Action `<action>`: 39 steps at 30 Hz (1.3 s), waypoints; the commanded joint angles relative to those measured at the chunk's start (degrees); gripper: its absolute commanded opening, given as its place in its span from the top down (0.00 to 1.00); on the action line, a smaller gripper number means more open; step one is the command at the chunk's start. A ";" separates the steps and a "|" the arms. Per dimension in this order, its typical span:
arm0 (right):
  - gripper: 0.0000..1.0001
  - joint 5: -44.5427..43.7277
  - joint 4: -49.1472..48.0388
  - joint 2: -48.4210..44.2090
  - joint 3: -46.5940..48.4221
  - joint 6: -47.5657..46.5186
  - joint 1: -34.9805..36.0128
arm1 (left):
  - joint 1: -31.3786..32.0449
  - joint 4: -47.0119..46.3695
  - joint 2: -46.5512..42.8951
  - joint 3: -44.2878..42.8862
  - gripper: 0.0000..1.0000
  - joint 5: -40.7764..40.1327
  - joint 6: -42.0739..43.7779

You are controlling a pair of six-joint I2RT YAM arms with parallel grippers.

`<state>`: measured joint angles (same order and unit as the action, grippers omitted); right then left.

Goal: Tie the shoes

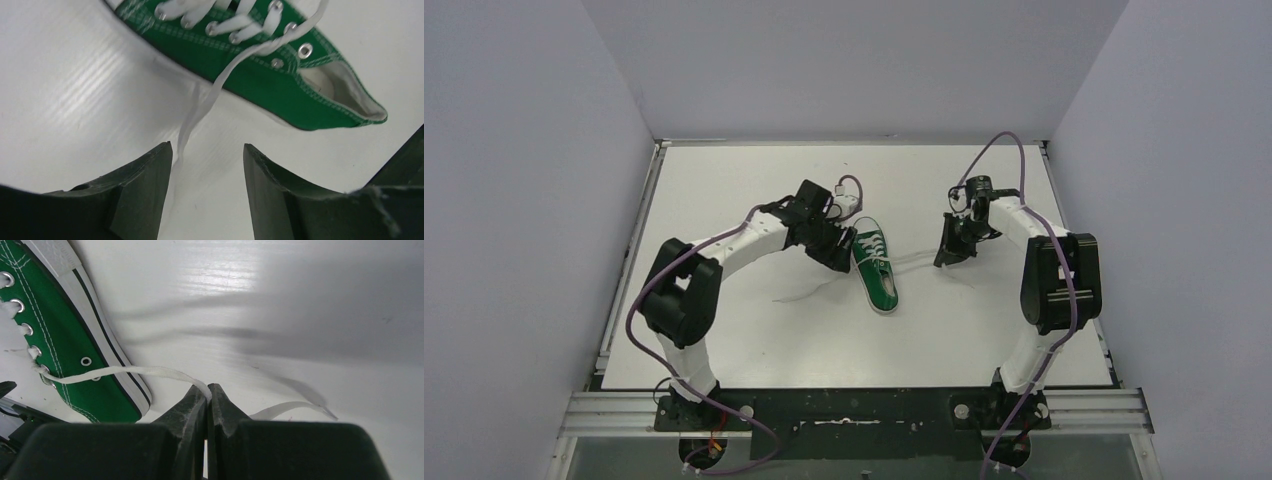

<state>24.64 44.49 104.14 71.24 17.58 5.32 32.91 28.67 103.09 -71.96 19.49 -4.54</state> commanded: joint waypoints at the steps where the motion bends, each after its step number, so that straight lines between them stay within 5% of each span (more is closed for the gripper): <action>1: 1.00 0.97 0.01 -3.51 0.73 -1.73 0.39 | 2.30 -5.81 5.61 -6.93 0.50 3.96 8.70; 12: 1.00 2.41 -0.42 -4.06 0.37 -0.58 0.65 | 3.00 -8.42 11.13 -5.85 0.56 6.68 8.90; 21: 1.00 4.32 1.99 -7.16 -0.93 -0.53 0.84 | 2.69 -8.41 9.61 -7.86 0.99 3.41 8.49; 26: 0.99 9.93 5.03 -9.81 -2.59 0.70 0.92 | 2.78 -12.64 3.93 -5.48 1.00 4.28 5.83; 30: 0.96 6.02 6.72 -8.08 -4.56 1.23 0.85 | 2.83 -12.32 4.01 -8.08 1.00 5.15 4.89; 35: 0.68 0.58 8.60 -5.44 -3.67 1.69 0.91 | 3.04 -13.12 3.53 -7.89 1.00 5.30 1.95; 39: 0.56 -5.92 10.88 -5.91 -2.01 -1.56 0.90 | 3.25 -14.37 2.74 -6.71 1.00 6.53 0.41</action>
<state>25.85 52.64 99.13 66.43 18.52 5.93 35.73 17.98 109.27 -78.13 23.53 -1.93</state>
